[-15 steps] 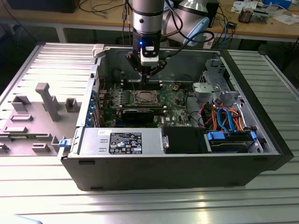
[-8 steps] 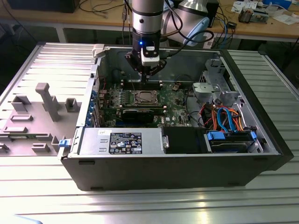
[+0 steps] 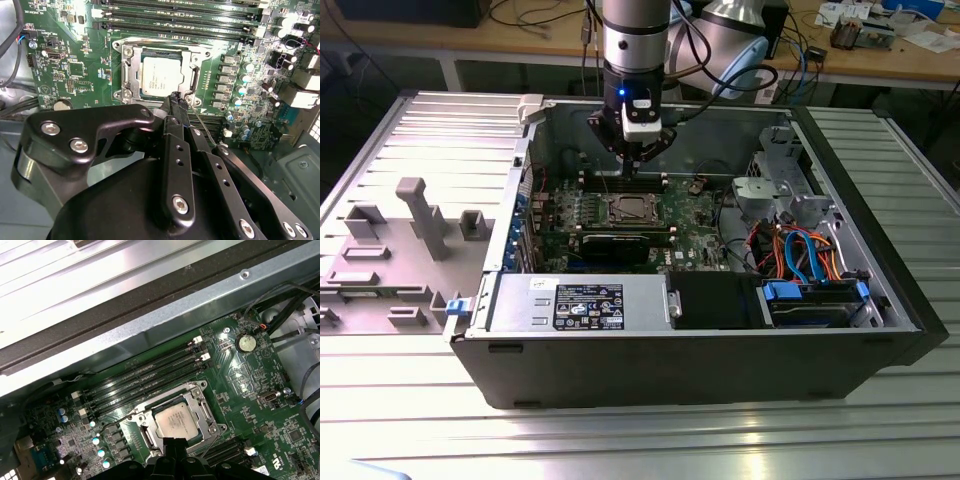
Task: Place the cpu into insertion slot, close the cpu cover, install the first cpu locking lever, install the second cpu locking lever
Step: 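Install the first cpu locking lever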
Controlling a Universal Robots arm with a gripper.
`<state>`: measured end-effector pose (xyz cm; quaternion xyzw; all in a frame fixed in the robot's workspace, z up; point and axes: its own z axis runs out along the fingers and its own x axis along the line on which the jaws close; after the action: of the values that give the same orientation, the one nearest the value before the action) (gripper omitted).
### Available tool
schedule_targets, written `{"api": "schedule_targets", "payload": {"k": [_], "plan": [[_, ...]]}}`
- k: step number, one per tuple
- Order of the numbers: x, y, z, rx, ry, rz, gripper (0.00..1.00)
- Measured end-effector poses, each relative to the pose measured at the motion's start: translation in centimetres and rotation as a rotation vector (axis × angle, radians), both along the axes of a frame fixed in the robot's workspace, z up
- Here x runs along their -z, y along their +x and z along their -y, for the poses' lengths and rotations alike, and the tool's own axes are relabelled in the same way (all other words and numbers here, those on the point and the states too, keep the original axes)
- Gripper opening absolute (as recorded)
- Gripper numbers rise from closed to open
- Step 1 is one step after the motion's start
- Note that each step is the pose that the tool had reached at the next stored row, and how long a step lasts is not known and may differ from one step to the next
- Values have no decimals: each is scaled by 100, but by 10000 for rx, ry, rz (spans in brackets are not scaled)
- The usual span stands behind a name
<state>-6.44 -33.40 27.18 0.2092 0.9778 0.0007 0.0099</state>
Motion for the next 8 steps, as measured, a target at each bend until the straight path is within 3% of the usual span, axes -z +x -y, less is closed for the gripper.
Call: {"api": "schedule_targets", "payload": {"k": [8], "plan": [[0, -1, 0, -707, 0, 0, 11]]}}
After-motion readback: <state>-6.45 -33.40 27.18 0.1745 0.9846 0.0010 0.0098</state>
